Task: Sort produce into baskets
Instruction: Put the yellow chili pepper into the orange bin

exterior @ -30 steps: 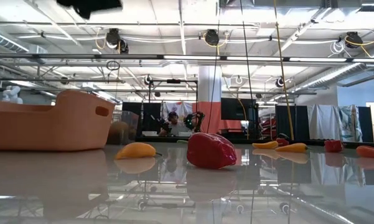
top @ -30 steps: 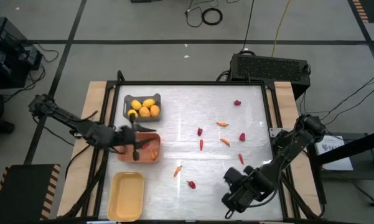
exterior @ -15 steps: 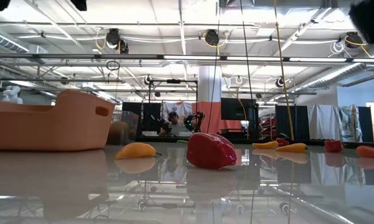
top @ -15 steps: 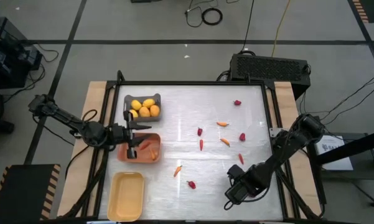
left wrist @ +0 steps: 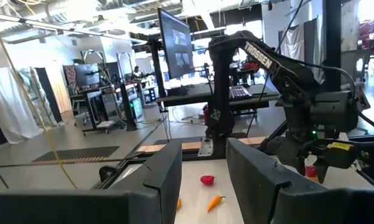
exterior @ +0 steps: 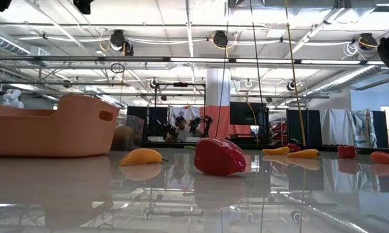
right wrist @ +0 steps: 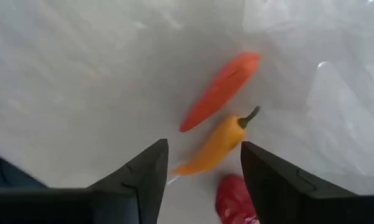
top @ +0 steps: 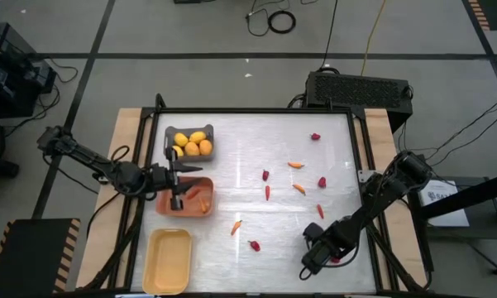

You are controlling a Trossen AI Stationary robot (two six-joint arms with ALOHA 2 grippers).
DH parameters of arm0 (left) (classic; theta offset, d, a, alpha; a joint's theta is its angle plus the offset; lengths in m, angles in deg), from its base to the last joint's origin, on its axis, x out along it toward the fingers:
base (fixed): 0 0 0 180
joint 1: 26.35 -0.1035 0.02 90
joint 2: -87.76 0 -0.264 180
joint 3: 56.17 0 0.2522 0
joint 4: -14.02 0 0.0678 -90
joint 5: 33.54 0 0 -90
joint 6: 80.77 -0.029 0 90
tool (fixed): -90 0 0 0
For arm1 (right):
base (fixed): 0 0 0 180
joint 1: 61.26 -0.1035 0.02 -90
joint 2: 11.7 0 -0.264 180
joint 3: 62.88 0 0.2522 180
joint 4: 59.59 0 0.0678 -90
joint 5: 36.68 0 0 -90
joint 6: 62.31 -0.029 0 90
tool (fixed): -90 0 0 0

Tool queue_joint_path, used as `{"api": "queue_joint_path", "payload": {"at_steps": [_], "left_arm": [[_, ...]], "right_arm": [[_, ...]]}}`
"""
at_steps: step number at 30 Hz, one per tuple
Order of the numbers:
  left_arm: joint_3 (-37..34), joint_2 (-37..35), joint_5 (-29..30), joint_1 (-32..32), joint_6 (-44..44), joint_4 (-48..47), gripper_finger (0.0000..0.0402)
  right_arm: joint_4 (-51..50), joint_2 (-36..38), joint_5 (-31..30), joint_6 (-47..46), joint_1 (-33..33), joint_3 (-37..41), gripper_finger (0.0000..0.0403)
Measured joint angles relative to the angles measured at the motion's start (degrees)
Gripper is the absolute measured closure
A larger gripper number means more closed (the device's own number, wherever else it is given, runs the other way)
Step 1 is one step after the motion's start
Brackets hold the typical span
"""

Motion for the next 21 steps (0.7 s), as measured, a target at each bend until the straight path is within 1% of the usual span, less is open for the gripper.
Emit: {"api": "queue_joint_path", "payload": {"at_steps": [6,10,13,21], "left_arm": [[0.0,0.0,0.2,-0.7,0.4,-0.1,0.0267],[0.0,0.0,0.2,-0.7,0.4,-0.4,0.0267],[0.0,0.0,0.2,-0.7,0.4,-0.6,0.0267],[0.0,0.0,0.2,-0.7,0.4,-0.9,0.0267]], "right_arm": [[1.4,0.0,-0.1,0.0,-1.2,2.7,0.0223],[2.4,0.0,-0.1,0.0,-1.8,3.1,0.0246],[3.1,0.0,-0.1,0.3,-1.8,3.1,0.0276],[2.9,0.7,0.3,0.9,-1.8,3.1,0.0372]]}}
